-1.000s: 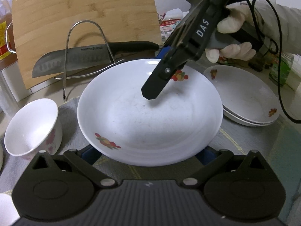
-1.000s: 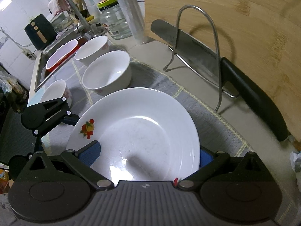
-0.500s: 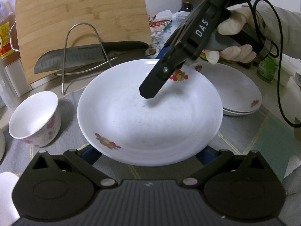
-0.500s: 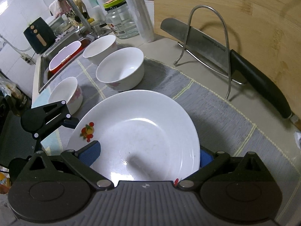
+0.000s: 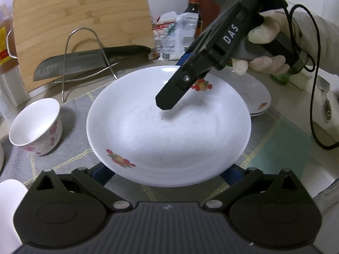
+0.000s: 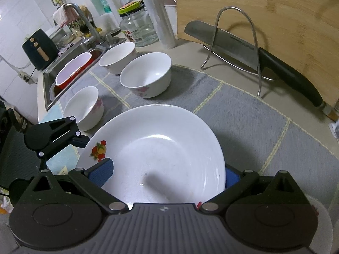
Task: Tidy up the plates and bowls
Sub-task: 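Lift the plate with both grippers and carry it toward the plate stack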
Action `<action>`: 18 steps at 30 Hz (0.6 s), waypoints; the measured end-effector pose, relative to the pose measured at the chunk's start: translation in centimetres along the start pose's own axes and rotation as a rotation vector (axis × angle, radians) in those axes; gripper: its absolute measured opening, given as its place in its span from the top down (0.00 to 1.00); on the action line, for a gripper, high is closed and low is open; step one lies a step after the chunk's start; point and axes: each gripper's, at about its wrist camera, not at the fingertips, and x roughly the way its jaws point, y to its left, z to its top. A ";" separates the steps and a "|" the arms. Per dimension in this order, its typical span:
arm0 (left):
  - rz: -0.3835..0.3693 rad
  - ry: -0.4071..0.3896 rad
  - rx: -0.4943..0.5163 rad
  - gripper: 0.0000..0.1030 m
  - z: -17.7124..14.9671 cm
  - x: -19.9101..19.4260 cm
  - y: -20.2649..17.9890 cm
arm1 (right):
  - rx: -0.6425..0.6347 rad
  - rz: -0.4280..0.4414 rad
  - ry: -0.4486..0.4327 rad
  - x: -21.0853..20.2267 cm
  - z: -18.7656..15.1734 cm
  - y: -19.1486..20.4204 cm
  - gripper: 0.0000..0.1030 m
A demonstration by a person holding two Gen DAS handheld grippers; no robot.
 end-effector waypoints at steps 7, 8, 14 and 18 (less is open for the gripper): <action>-0.050 0.008 0.043 0.01 0.0 -0.8 -0.8 | 0.049 -0.032 -0.027 -1.4 -1.7 0.6 0.00; -0.056 0.010 0.051 0.01 0.1 -0.8 -0.9 | 0.055 -0.036 -0.029 -1.6 -2.0 0.6 0.00; -0.093 0.014 0.084 0.01 0.9 -0.4 -2.1 | 0.097 -0.066 -0.044 -3.2 -3.7 0.2 0.00; -0.120 0.015 0.088 0.01 1.5 0.1 -3.2 | 0.116 -0.079 -0.052 -4.5 -4.6 -0.3 0.00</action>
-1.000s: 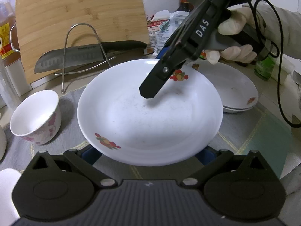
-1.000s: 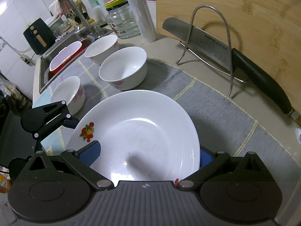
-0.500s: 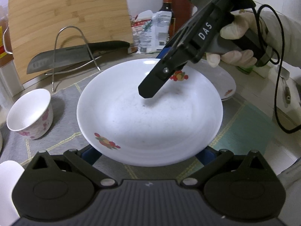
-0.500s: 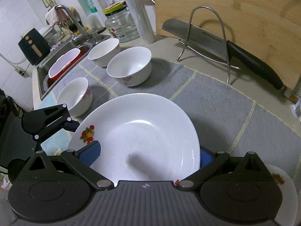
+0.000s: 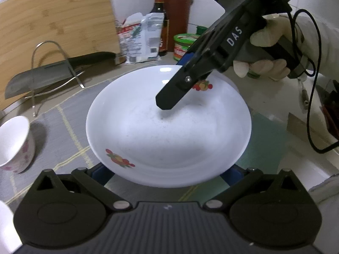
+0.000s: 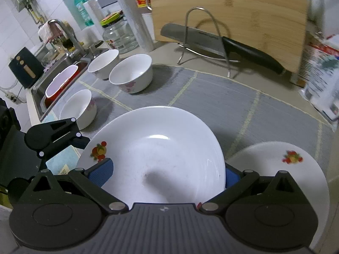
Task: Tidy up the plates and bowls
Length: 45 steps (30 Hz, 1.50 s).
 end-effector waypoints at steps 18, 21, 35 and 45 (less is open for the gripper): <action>-0.088 -0.005 0.099 0.01 4.8 4.8 -3.5 | 0.098 -0.078 -0.049 -5.0 -3.3 -5.9 0.00; -0.101 -0.001 0.113 0.01 5.4 5.8 -3.9 | 0.116 -0.089 -0.050 -5.4 -3.8 -6.9 0.00; -0.141 0.006 0.144 0.01 7.4 8.9 -5.6 | 0.158 -0.120 -0.043 -7.0 -5.5 -10.3 0.00; -0.142 0.031 0.151 0.01 7.8 10.3 -5.8 | 0.178 -0.117 -0.027 -6.4 -6.0 -11.8 0.00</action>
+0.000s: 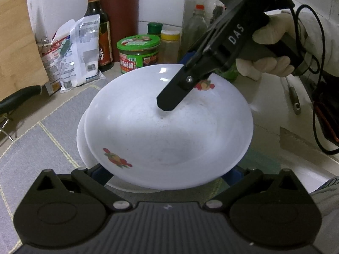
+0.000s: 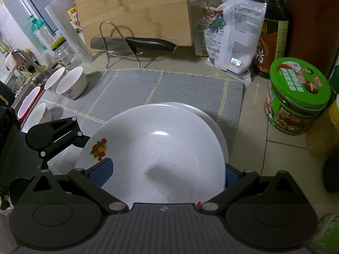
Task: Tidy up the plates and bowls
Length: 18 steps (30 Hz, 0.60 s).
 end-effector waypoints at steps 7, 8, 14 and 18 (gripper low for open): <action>0.013 0.022 -0.015 0.01 0.1 0.6 0.2 | -0.008 0.010 0.020 1.0 0.2 -0.5 0.00; 0.014 0.025 -0.018 0.01 0.1 0.6 0.3 | -0.009 0.011 0.022 1.1 0.3 -0.6 0.00; 0.023 0.040 -0.016 0.01 0.3 0.8 0.5 | -0.016 0.013 0.028 1.5 0.4 -0.8 0.00; 0.028 0.051 -0.010 0.01 0.5 0.9 0.6 | -0.017 0.015 0.025 1.5 0.4 -0.9 0.00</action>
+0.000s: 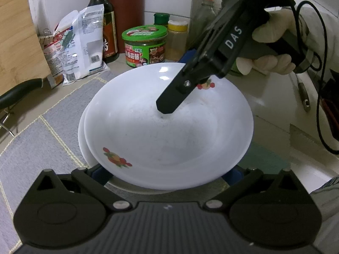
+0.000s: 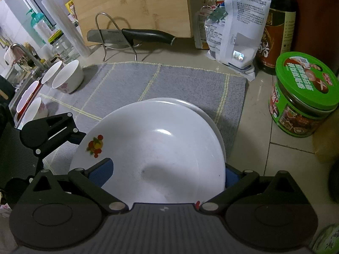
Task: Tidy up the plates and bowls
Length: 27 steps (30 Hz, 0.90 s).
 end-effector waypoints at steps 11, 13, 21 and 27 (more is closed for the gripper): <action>-0.009 0.045 0.034 0.01 0.4 0.6 -0.1 | 0.001 -0.014 -0.010 -0.6 0.0 -0.2 0.00; -0.015 0.049 0.031 0.01 0.4 0.7 0.1 | 0.002 -0.016 -0.010 -0.6 0.0 -0.2 0.00; -0.013 0.067 0.040 0.01 0.5 1.0 0.2 | -0.002 -0.026 -0.005 -0.7 -0.1 -0.1 0.00; -0.007 0.089 0.045 0.01 0.7 1.3 0.3 | 0.000 -0.033 -0.003 -0.8 -0.1 -0.2 0.00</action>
